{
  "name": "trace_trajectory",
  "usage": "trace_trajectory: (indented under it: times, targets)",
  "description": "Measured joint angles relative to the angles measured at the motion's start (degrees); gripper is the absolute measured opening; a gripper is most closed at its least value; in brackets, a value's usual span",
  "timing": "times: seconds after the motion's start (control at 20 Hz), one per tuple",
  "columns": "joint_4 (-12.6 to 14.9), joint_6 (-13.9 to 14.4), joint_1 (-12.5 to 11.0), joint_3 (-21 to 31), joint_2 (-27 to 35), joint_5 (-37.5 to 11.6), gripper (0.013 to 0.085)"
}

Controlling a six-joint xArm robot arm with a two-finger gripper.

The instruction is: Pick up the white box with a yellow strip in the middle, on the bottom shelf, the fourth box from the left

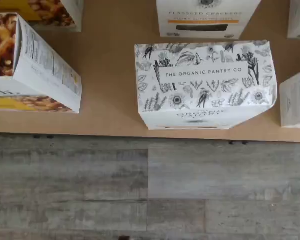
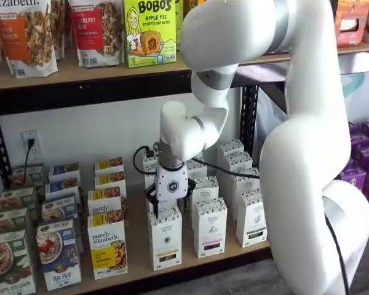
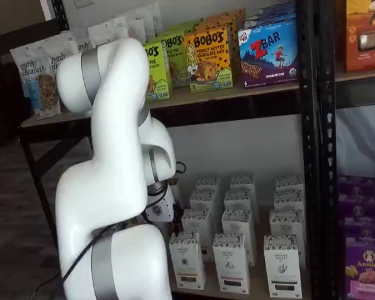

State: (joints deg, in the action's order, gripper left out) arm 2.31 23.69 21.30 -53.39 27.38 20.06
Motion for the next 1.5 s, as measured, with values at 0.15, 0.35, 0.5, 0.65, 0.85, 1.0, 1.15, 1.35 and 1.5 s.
trace_trajectory:
  times: [0.15,0.35,0.5,0.65,0.85,1.0,1.15,1.35,1.5]
  targets:
    - [0.3,0.1,-0.2,-2.3,2.4,-0.1,0.0850]
    - [1.1,0.2,-0.8,-5.6,5.3,0.5,0.0850]
    - [1.0,-0.4,-1.3,-7.8,7.2,0.7,0.0850]
    - [1.3,-0.6,-1.8,-10.4,9.1,1.4,0.0850]
    - [0.8,-1.4,-2.2,-13.5,11.7,1.7,0.0850]
    - [-0.4,-2.8,-2.4,-15.7,13.5,1.8,0.0850]
    - [-0.8,-3.5,-2.8,-18.0,15.3,1.7,0.0850]
    - [-0.7,-4.1,-3.5,-21.0,17.1,2.5,0.0850]
    - [1.3,-2.7,-3.8,-22.7,18.1,3.8,0.0850]
